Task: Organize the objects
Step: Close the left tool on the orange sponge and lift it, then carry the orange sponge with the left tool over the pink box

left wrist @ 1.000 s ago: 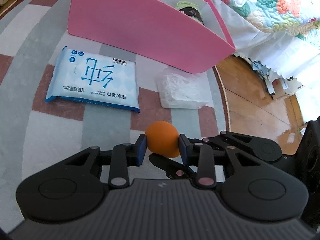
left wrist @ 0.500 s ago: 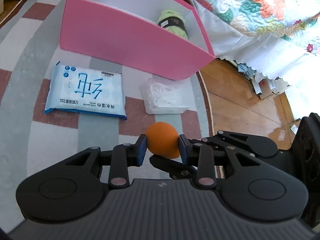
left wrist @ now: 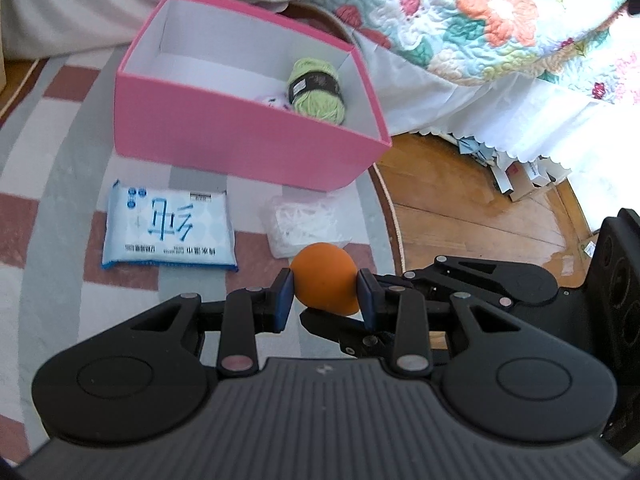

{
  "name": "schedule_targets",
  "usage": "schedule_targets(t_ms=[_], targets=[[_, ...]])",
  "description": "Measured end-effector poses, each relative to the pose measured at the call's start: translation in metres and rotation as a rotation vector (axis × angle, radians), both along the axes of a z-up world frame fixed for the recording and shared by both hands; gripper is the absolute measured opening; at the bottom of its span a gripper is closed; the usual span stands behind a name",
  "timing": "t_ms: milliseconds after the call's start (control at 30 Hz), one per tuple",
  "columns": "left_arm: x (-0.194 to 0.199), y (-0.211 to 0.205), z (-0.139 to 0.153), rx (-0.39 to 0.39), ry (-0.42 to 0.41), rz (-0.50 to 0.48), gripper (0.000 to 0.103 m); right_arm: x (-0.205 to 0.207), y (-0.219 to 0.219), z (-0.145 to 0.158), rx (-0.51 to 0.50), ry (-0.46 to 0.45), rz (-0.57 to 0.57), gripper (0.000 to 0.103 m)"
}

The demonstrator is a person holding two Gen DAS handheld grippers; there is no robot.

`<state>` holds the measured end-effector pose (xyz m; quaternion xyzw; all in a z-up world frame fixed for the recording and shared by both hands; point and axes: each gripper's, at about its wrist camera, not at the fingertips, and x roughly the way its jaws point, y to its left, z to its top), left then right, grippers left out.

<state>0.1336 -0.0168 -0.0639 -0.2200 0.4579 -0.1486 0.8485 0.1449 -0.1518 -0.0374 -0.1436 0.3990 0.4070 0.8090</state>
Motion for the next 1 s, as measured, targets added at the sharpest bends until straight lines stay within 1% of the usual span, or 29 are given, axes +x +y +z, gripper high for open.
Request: schedule_targets(t_ms=[167, 267, 333, 500, 700, 900, 1000], targets=[[0.001, 0.010, 0.015, -0.022, -0.014, -0.028, 0.033, -0.003, 0.001, 0.015, 0.022, -0.028, 0.006, 0.038], [0.000, 0.012, 0.026, -0.016, -0.028, -0.038, 0.033, -0.006, 0.004, 0.024, 0.023, -0.054, 0.019, 0.038], [0.000, 0.014, 0.033, -0.014, -0.034, -0.038, 0.033, -0.007, 0.006, 0.029, 0.019, -0.074, 0.028, 0.038], [0.002, 0.020, 0.049, -0.009, -0.044, -0.024, 0.033, -0.005, 0.010, 0.041, 0.028, -0.082, 0.033, 0.038], [0.010, 0.026, 0.065, 0.003, -0.054, -0.009, 0.033, 0.006, 0.015, 0.054, 0.048, -0.061, 0.036, 0.038], [0.024, 0.029, 0.079, 0.020, -0.062, -0.003, 0.033, 0.027, 0.016, 0.062, 0.108, -0.005, 0.020, 0.038], [0.035, 0.029, 0.085, 0.046, -0.062, -0.010, 0.033, 0.038, 0.015, 0.062, 0.143, 0.028, 0.007, 0.038]])
